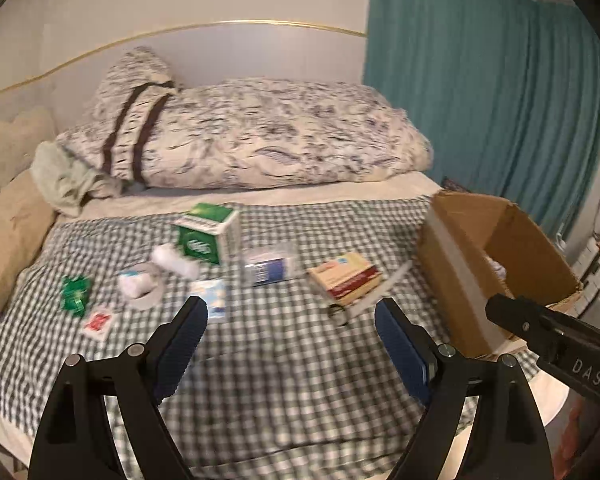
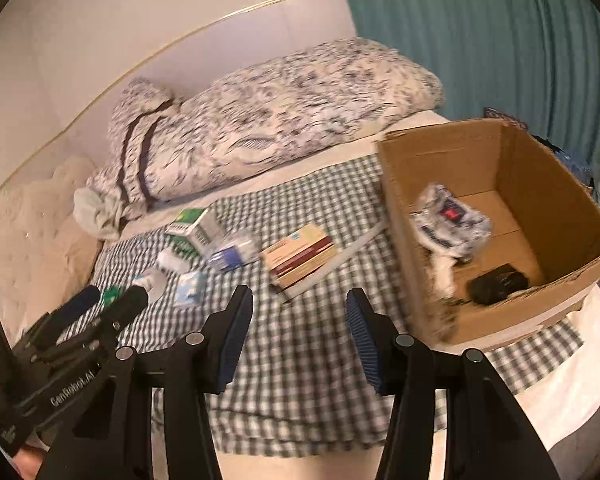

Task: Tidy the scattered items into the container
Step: 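Move both tools back over the bed toward the tissue pack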

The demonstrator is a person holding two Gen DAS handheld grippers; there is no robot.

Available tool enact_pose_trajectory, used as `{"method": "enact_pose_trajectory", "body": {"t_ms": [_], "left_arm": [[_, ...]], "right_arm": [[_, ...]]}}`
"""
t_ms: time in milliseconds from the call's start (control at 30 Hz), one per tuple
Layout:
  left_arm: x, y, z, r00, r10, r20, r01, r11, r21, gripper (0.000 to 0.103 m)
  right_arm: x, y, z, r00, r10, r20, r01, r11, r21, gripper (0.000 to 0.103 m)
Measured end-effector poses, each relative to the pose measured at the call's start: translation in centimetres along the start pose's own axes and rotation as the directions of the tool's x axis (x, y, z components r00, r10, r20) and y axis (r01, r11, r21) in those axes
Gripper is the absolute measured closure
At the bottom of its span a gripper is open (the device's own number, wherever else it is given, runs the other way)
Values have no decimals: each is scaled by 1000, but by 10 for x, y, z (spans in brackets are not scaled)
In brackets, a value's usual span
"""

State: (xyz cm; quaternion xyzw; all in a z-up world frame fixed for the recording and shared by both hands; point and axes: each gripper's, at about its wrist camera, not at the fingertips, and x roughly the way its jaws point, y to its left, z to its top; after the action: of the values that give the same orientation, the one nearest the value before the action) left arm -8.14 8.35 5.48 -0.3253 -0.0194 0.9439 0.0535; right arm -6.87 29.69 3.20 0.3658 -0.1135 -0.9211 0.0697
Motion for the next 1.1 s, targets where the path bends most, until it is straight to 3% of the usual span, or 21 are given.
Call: {"method": "enact_pose_trajectory", "body": {"t_ms": [467,800,1100], "left_arm": [[-19,92,-42,995,100,-25,-101,993,-61,15],[-19,154,-67,984,168,-59,-173,978,-115,15],[-5,210,-79,968,229,-100,-244,953,-178,15]], "right_arm": [[23,80,-46,997,41,-61,-46,996,-82,54],[46,111,-68,993,38,-113,-52,990,-128,54],[71,129,-72,995,48,-89,-58,993,-107,54]]}}
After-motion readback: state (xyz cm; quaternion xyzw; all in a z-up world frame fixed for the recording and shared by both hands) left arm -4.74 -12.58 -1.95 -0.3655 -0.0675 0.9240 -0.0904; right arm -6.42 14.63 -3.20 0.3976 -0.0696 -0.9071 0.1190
